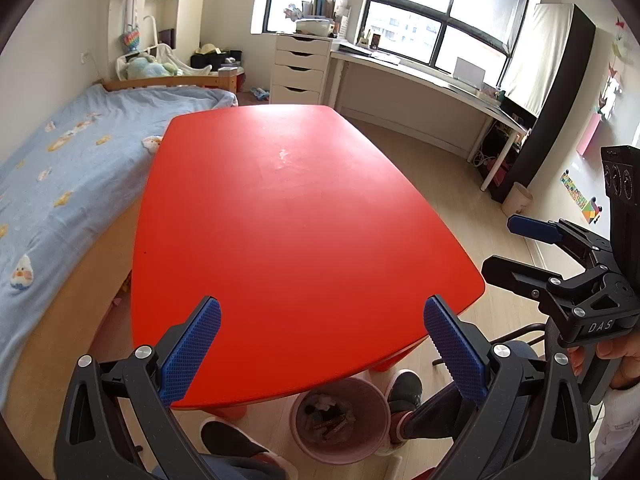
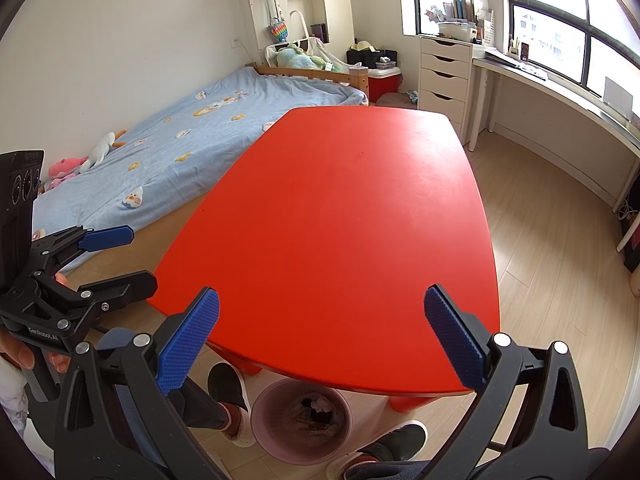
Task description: Collect trash
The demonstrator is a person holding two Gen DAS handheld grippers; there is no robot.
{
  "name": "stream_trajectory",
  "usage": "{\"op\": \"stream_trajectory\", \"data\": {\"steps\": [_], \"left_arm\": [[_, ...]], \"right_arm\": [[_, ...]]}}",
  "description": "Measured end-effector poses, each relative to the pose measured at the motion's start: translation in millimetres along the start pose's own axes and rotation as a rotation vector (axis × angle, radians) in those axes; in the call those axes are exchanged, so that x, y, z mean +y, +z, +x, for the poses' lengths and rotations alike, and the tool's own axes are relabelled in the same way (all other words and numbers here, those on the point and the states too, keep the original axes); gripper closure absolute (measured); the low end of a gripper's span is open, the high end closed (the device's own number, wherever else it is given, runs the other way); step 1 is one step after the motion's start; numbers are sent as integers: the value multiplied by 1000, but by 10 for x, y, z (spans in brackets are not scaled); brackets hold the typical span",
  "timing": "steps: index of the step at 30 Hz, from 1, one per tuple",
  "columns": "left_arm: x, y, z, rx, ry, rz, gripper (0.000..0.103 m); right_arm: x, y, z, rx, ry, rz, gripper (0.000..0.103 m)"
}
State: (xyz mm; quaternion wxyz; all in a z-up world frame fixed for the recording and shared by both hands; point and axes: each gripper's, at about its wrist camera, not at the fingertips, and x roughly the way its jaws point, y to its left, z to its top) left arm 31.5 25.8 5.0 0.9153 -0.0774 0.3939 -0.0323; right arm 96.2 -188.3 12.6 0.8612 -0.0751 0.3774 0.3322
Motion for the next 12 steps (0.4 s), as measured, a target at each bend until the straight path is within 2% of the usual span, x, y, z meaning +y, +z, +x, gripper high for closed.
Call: {"op": "stream_trajectory", "data": {"steps": [12], "left_arm": [[-23,8,-30,-18,23,-6,6]], "right_arm": [[6,8,-2,0,-1,-1,3]]}}
